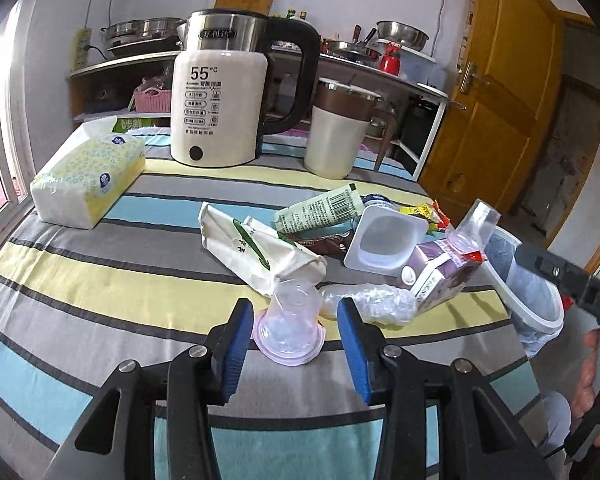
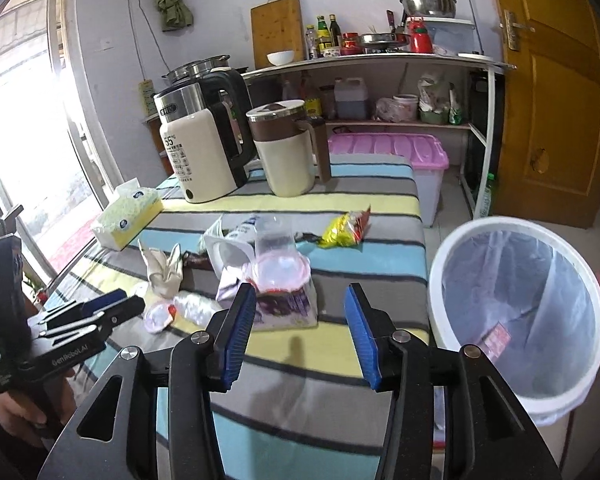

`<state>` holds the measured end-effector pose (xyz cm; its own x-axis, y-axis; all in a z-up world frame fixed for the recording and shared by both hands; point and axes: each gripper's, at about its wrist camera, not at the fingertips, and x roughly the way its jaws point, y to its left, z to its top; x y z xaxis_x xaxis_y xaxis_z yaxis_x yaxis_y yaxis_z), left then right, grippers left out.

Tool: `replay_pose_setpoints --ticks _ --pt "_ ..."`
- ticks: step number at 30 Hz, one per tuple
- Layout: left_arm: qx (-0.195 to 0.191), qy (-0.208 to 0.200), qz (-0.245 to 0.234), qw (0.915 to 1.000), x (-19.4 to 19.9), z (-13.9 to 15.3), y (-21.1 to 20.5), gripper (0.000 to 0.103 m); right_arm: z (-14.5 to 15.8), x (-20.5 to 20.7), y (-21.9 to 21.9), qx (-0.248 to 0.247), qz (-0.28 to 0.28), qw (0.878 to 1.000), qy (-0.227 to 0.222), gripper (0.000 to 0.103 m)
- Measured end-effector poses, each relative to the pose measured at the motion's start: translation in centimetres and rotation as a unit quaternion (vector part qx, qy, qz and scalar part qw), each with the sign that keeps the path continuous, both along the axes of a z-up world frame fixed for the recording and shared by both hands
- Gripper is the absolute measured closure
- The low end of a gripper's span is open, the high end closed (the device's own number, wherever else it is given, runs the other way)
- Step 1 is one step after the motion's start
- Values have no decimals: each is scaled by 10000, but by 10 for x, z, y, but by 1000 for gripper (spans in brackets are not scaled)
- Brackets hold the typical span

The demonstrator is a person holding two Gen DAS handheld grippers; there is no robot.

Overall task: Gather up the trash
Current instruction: 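Move both grippers back to the table toward the clear plastic cup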

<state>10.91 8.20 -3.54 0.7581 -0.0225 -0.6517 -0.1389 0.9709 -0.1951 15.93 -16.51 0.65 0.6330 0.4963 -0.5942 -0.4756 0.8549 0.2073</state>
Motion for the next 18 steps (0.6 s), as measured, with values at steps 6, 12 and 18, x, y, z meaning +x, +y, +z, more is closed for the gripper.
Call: replay_pose_setpoints --ticks 6,12,18 --pt "20 138 -45 9999 12 -7 -2 59 0 16 13 -48 26 10000 -35 55" --pt "9 131 -89 9999 16 -10 -2 60 -2 27 25 -84 124 9999 -26 55" --pt "-15 131 -61 9999 16 -11 1 72 -7 33 30 -123 104 9998 93 55"
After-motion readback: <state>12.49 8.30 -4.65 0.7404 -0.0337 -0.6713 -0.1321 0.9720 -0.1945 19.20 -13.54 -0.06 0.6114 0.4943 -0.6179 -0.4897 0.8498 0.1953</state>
